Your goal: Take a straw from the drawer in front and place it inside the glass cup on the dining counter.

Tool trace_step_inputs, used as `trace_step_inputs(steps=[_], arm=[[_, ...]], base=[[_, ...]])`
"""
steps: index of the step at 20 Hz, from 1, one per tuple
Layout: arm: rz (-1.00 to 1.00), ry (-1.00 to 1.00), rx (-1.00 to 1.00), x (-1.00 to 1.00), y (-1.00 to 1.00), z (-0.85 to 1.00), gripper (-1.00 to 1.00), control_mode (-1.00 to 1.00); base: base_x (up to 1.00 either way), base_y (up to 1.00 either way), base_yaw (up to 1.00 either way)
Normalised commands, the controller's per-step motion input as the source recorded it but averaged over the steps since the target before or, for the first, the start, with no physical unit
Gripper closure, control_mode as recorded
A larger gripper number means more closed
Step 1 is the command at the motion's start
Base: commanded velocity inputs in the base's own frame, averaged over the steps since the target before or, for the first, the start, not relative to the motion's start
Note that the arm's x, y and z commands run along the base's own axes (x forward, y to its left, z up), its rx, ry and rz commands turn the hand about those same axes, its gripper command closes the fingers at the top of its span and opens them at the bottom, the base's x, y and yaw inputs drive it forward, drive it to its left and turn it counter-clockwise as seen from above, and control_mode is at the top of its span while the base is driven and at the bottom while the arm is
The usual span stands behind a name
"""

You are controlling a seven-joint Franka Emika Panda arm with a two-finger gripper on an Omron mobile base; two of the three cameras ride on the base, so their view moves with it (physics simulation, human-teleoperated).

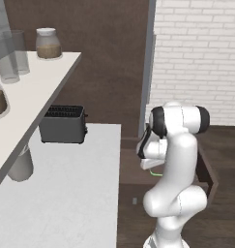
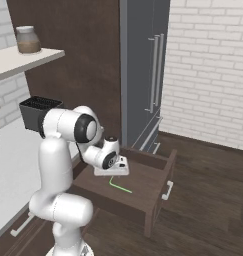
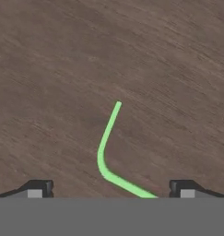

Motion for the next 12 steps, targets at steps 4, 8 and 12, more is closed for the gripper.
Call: trace_step_inputs(steps=[4,8,12], arm=[[0.00,0.11,0.00,0.16,0.09,-0.36,-1.00,-1.00],[0.00,0.09,0.00,0.13,0.01,-0.35,-1.00,-1.00],[0.00,0.04,0.00,0.25,0.00,-0.33,-1.00,-1.00]], base=[[0.00,0.00,0.00],[0.00,0.00,0.00],[0.00,0.00,0.00]])
